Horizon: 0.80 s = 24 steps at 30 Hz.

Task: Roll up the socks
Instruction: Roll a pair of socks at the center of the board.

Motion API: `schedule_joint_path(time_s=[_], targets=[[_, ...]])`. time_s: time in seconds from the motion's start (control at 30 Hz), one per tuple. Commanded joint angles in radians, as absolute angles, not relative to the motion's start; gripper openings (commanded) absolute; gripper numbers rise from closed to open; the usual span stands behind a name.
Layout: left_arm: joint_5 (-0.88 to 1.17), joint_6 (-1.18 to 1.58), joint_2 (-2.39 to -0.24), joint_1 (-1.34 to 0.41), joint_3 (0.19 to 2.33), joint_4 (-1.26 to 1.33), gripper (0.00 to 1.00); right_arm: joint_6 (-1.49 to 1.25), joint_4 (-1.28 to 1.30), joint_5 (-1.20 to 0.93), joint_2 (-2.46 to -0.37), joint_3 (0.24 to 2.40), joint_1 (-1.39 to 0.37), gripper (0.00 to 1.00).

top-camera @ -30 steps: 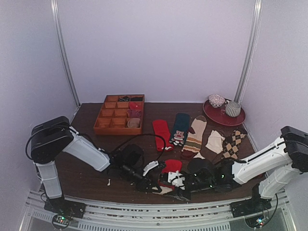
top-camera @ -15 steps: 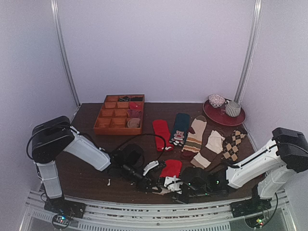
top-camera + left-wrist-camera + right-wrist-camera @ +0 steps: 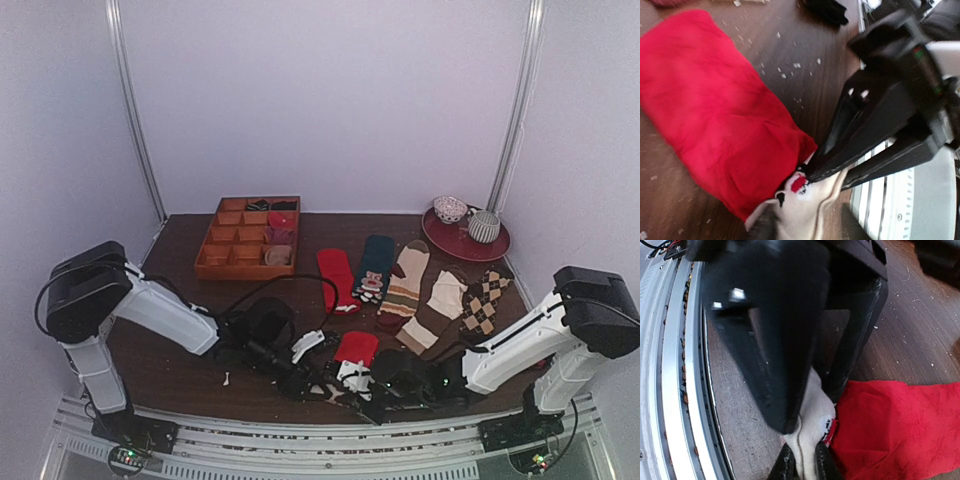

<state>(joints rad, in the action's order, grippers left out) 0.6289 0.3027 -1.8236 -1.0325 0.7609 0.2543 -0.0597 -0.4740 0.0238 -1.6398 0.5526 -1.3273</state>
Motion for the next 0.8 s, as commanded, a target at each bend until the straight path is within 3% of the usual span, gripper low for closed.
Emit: schedule_joint_path(time_s=[0.0,0.1,0.23,0.37,0.77], targets=[[0.415,0.259,-1.706,-1.031,0.711,0.209,0.5,-0.166,-0.389,-0.084,-1.677,0.503,-1.309,0.08],[0.391,0.183,-1.591,-1.031,0.663,0.381,0.47,-0.233,-0.431,-0.125,-1.654,0.465,-1.293,0.08],[0.451,0.036,-1.498,-1.037,0.546,0.644,0.53,-0.365,-0.541,-0.238,-1.635,0.385,-1.228,0.08],[0.541,-0.064,-1.595,-1.044,0.586,0.614,0.47,-0.478,-0.581,-0.338,-1.657,0.348,-1.179,0.08],[0.669,-0.095,-1.82,-1.081,0.64,0.634,0.46,-0.646,-0.691,-0.538,-1.812,0.32,-1.057,0.08]])
